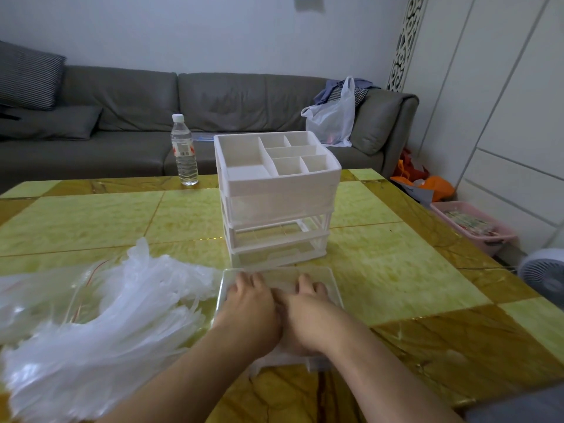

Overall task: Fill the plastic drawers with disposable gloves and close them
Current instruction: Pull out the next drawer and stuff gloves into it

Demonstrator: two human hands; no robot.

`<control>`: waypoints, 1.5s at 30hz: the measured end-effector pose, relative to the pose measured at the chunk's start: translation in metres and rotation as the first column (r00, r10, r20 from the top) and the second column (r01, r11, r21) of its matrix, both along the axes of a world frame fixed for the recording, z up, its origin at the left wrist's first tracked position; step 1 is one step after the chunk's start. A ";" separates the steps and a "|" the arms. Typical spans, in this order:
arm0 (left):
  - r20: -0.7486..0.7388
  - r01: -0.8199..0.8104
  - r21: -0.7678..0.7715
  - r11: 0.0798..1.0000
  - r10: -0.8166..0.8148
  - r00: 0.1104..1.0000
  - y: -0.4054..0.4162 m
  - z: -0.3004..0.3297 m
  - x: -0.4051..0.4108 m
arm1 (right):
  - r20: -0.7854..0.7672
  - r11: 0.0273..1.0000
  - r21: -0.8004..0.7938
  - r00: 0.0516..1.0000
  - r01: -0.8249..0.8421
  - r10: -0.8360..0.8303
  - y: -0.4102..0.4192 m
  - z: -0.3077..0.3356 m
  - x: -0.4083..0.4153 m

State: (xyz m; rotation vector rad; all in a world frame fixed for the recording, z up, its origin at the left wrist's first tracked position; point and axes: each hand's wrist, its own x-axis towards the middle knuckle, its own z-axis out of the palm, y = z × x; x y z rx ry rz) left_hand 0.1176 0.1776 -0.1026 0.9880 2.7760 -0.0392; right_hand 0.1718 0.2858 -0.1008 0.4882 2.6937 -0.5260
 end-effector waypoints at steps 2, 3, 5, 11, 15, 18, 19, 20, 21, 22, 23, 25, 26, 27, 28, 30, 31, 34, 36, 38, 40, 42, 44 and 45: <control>0.021 -0.024 -0.064 0.998 0.026 0.999 0.003 -0.010 -0.004 | -0.030 0.998 -0.055 0.999 0.011 -0.013 0.003 0.000 0.000; 0.039 -0.044 -0.053 0.998 0.046 0.998 0.005 -0.013 -0.005 | -0.050 0.997 -0.063 0.998 0.036 -0.039 0.005 -0.001 0.003; 0.121 -0.135 0.025 0.991 0.131 0.984 0.007 -0.015 -0.006 | -0.093 0.992 -0.069 0.990 0.102 -0.108 0.010 -0.004 0.002; 0.233 -0.218 0.115 0.969 0.187 0.954 0.003 -0.003 -0.003 | -0.068 0.983 -0.002 0.981 0.182 -0.182 0.004 -0.003 0.000; 0.267 -0.185 0.323 0.928 0.098 0.959 -0.015 0.018 0.013 | -0.197 0.982 0.064 0.967 0.177 -0.162 -0.003 0.007 0.007; 0.048 0.020 0.538 0.843 -0.054 0.997 -0.049 0.031 0.027 | -0.307 0.969 0.001 0.922 0.246 -0.234 -0.007 0.019 0.010; -0.032 0.076 0.580 0.811 -0.071 0.997 -0.061 0.035 0.031 | -0.340 0.962 -0.022 0.902 0.274 -0.265 -0.008 0.022 0.011; -0.099 0.108 0.607 0.787 -0.060 0.993 -0.077 0.039 0.032 | -0.388 0.953 -0.060 0.873 0.296 -0.295 -0.011 0.025 0.010; -0.150 0.118 0.618 0.777 -0.031 0.988 -0.091 0.044 0.033 | -0.442 0.944 -0.104 0.836 0.313 -0.326 -0.012 0.028 0.012; -0.188 0.112 0.617 0.779 0.008 0.982 -0.108 0.049 0.031 | -0.492 0.939 -0.138 0.801 0.316 -0.341 -0.017 0.031 0.012; -0.213 0.097 0.593 0.800 0.040 0.976 -0.125 0.053 0.028 | -0.532 0.937 -0.154 0.772 0.314 -0.347 -0.021 0.034 0.013; -0.227 0.044 0.465 0.884 0.071 0.971 -0.160 0.056 0.021 | -0.589 0.946 -0.152 0.743 0.285 -0.318 -0.029 0.037 0.015; -0.226 0.010 0.369 0.929 0.080 0.971 -0.176 0.056 0.017 | -0.613 0.955 -0.141 0.734 0.261 -0.292 -0.032 0.038 0.016; -0.222 -0.023 0.291 0.957 0.091 0.971 -0.189 0.054 0.012 | -0.633 0.962 -0.136 0.726 0.238 -0.269 -0.037 0.038 0.016; -0.209 -0.051 0.252 0.966 0.106 0.972 -0.199 0.051 0.007 | -0.648 0.967 -0.135 0.719 0.216 -0.251 -0.041 0.038 0.016; -0.196 -0.079 0.269 0.960 0.135 0.971 -0.209 0.041 -0.003 | -0.671 0.975 -0.127 0.708 0.184 -0.221 -0.050 0.036 0.015; -0.196 -0.096 0.301 0.949 0.160 0.967 -0.211 0.036 -0.007 | -0.678 0.978 -0.119 0.706 0.169 -0.205 -0.054 0.036 0.013; -0.221 -0.145 0.363 0.920 0.236 0.946 -0.214 0.032 -0.017 | -0.728 0.988 -0.104 0.668 0.117 -0.155 -0.063 0.031 0.010; -0.220 -0.179 0.434 0.883 0.297 0.929 -0.218 0.033 -0.024 | -0.763 0.993 -0.093 0.635 0.074 -0.119 -0.071 0.028 0.007; -0.217 -0.181 0.522 0.834 0.334 0.917 -0.224 0.032 -0.028 | -0.791 0.997 -0.080 0.608 0.017 -0.074 -0.081 0.027 0.005; -0.174 -0.189 0.624 0.758 0.371 0.912 -0.228 0.034 -0.030 | -0.807 0.997 -0.067 0.589 -0.047 -0.026 -0.094 0.026 0.005; -0.063 -0.232 0.743 0.628 0.411 0.910 -0.232 0.039 -0.031 | -0.814 0.992 -0.054 0.581 -0.116 0.024 -0.109 0.025 0.005; 0.065 -0.284 0.833 0.474 0.426 0.902 -0.237 0.047 -0.030 | -0.799 0.982 -0.114 0.602 -0.151 0.000 -0.122 0.023 0.006; 0.127 -0.308 0.866 0.395 0.422 0.898 -0.238 0.051 -0.028 | -0.778 0.971 -0.177 0.627 -0.159 -0.039 -0.127 0.023 0.007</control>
